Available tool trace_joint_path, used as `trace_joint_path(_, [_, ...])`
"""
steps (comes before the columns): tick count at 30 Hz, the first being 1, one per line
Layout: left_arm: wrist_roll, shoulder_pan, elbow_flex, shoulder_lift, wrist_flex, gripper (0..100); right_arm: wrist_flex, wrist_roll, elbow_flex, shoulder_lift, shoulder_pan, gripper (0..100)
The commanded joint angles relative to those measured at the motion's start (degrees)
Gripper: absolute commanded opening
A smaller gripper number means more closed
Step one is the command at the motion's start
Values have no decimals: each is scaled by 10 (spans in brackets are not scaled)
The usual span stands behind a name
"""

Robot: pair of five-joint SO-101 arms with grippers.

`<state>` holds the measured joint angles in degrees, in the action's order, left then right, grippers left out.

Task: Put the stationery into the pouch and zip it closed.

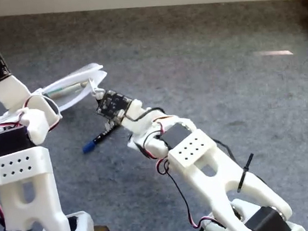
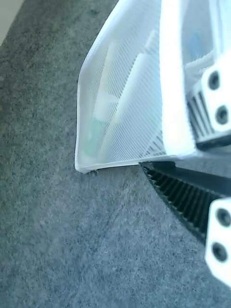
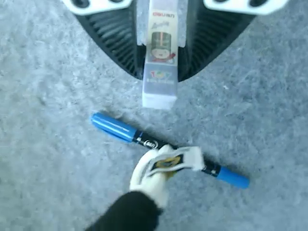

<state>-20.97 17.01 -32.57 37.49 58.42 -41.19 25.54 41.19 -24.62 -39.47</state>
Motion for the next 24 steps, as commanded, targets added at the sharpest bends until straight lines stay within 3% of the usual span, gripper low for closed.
trace_joint_path(1, [25,-44,28,5,-8,7,44,-35,-6,-36,20,4])
trace_joint_path(6, [51,-67,28,6,-8,7,76,-40,-6,-36,43,4])
trace_joint_path(14, [72,-95,-36,116,-11,7,86,-131,-8,-50,65,4])
trace_joint_path(24, [71,-93,-81,157,-55,7,103,-159,52,-232,63,4])
